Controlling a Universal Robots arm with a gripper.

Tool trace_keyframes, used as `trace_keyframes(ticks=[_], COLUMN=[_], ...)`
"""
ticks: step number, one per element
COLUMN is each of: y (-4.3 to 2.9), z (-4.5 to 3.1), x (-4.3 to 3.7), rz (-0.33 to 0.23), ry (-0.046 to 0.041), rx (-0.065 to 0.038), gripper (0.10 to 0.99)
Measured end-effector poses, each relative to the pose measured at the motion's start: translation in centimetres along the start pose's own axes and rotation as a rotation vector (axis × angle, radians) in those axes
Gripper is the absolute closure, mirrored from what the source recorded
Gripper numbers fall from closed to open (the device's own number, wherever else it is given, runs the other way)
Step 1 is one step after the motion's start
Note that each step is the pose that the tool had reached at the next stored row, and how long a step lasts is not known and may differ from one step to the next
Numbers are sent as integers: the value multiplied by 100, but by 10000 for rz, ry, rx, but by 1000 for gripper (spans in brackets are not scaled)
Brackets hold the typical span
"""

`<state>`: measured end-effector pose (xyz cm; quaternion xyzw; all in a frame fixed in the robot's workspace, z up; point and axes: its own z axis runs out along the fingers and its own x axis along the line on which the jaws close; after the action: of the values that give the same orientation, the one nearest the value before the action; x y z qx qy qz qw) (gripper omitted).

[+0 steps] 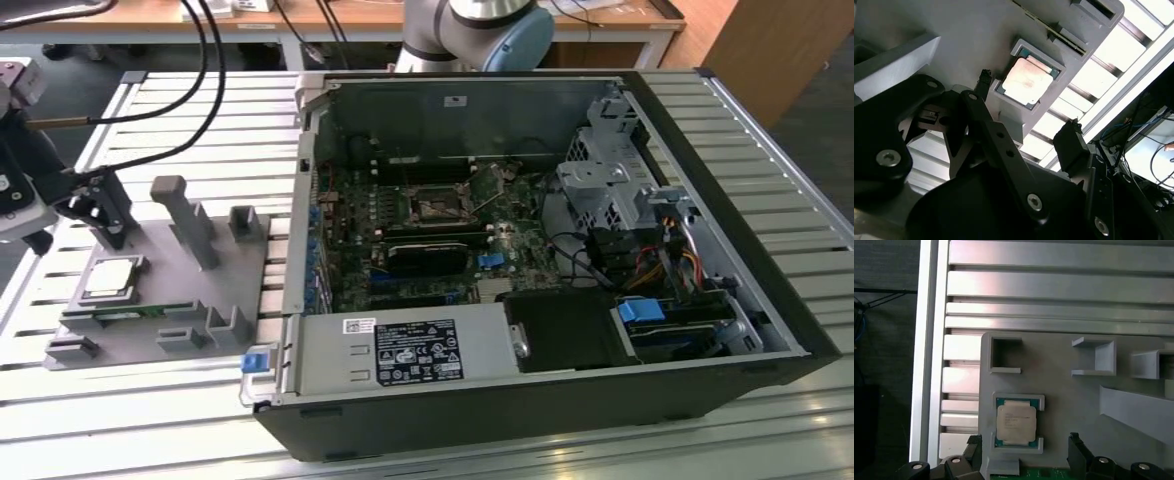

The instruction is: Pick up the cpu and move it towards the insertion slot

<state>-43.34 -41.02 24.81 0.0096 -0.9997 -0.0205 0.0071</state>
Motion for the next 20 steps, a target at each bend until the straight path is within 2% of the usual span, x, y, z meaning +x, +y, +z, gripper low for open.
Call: trace_keyframes(ticks=[4, 10, 18, 20], y=[-3, -10, -18, -20], z=[73, 182, 291, 322], x=[-1, -3, -4, -4], rz=[1, 1, -3, -2], ry=[35, 42, 39, 39], rx=[0, -7, -177, -184], gripper=[310, 310, 310, 310])
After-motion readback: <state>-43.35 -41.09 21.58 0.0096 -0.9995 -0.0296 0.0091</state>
